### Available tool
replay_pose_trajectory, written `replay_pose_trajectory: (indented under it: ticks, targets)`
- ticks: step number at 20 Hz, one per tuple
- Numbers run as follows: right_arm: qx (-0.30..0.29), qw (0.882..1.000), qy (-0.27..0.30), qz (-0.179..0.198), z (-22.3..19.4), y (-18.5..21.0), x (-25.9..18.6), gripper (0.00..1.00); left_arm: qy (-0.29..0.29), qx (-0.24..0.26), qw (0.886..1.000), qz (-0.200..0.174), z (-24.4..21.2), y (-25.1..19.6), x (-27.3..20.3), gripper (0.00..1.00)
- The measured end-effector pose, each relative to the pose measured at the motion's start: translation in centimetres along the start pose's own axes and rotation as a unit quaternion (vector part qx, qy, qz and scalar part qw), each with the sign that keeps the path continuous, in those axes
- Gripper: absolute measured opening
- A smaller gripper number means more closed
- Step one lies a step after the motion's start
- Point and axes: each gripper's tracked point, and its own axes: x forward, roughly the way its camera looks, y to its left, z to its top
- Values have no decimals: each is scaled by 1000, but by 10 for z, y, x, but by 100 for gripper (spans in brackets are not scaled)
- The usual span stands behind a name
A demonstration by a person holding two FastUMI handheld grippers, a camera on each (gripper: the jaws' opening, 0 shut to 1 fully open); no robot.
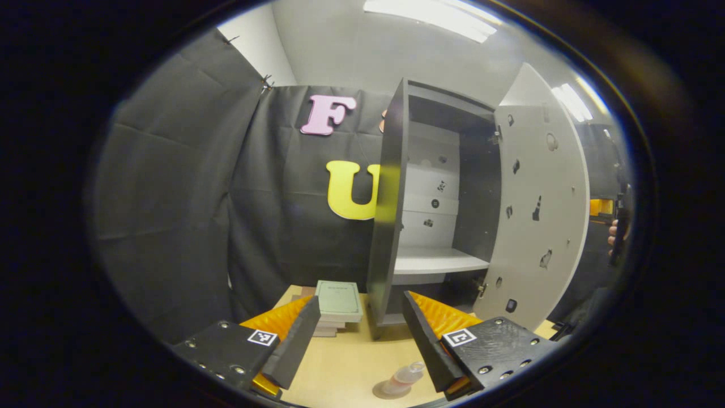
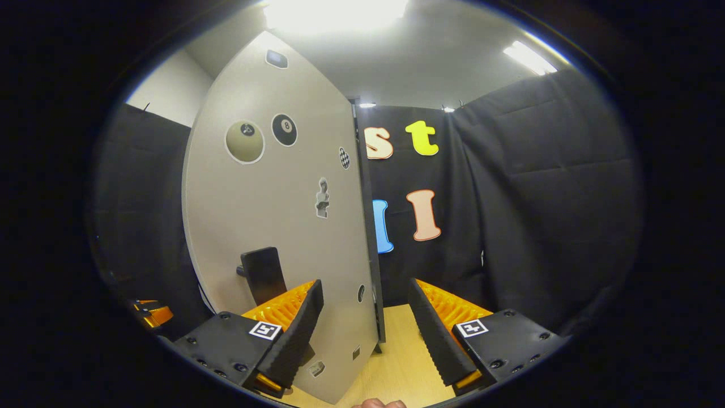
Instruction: Open the cabinet door with the right hand, grasp the bottle in the cabinet with the left hand and place it on the coaster, then close the cabinet door with the right hand.
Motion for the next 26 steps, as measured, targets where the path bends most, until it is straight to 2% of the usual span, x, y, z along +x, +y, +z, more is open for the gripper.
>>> replay_pose_trajectory:
  ticks: [3, 5, 11, 14, 16, 20, 23, 26]
  targets:
    - [5, 1000, 5, 6, -2, 19, 7, 96, 10, 13, 1000, 2, -9, 10, 4, 87]
    - [2, 1000, 6, 11, -1, 33, 11, 96, 17, 13, 1000, 1, -14, 15, 8, 90]
    - [10, 999, 19, 36, -9, 72, 37, 96, 27, -21, 999, -9, -18, 26, 13, 89]
    - [15, 997, 25, 65, -14, 106, 43, 96, 30, -29, 999, -2, -19, 35, 13, 90]
    - [16, 996, 28, 82, -16, 114, 45, 96, 32, -30, 999, 3, -17, 40, 14, 87]
    - [23, 995, 32, 87, -22, 115, 39, 96, 36, -32, 999, -5, -17, 30, 19, 90]
    - [24, 997, 40, 69, -28, 91, 35, 96, 35, -38, 999, -14, -13, 13, 24, 92]
    - [31, 998, 35, 34, -31, 56, 31, 97, 30, -40, 998, -24, -4, -12, 31, 90]
